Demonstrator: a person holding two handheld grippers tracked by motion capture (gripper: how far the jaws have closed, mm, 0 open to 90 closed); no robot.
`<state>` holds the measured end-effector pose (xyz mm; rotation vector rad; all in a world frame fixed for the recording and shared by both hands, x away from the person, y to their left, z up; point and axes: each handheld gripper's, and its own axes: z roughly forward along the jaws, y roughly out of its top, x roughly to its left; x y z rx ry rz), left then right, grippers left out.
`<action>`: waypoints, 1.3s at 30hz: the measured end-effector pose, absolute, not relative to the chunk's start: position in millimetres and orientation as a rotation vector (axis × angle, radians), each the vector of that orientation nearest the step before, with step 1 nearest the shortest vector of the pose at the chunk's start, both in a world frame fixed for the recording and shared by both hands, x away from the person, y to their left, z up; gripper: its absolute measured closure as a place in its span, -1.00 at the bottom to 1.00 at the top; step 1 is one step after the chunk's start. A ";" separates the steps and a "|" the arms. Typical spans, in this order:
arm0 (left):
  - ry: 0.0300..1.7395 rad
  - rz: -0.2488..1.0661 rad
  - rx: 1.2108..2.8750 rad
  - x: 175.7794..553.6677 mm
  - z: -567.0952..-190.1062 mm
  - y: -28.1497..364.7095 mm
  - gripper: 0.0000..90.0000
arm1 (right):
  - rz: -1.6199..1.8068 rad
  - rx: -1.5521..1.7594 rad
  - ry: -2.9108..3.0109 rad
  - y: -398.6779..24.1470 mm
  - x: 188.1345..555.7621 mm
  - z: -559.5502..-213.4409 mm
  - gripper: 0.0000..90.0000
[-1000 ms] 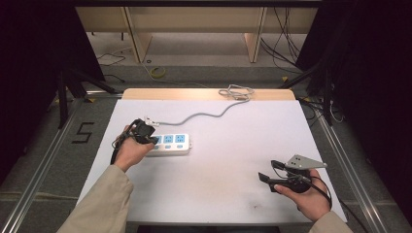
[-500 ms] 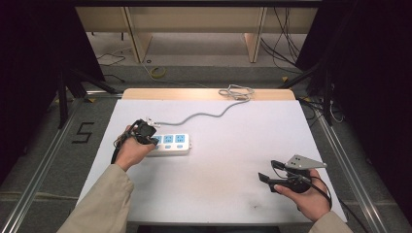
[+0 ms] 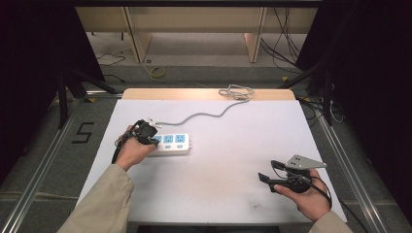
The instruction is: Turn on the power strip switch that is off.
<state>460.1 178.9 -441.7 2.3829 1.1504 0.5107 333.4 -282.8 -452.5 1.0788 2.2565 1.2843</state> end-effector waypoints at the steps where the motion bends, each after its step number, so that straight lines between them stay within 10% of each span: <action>1: 1.150 0.512 2.384 460.2 -442.1 178.9 1.00 | 1.284 1.079 2.257 -282.9 333.4 -452.5 -0.34; 39: 1.131 0.509 2.427 460.9 -444.8 177.2 1.00 | 1.280 1.080 2.259 -282.1 332.9 -452.8 -0.34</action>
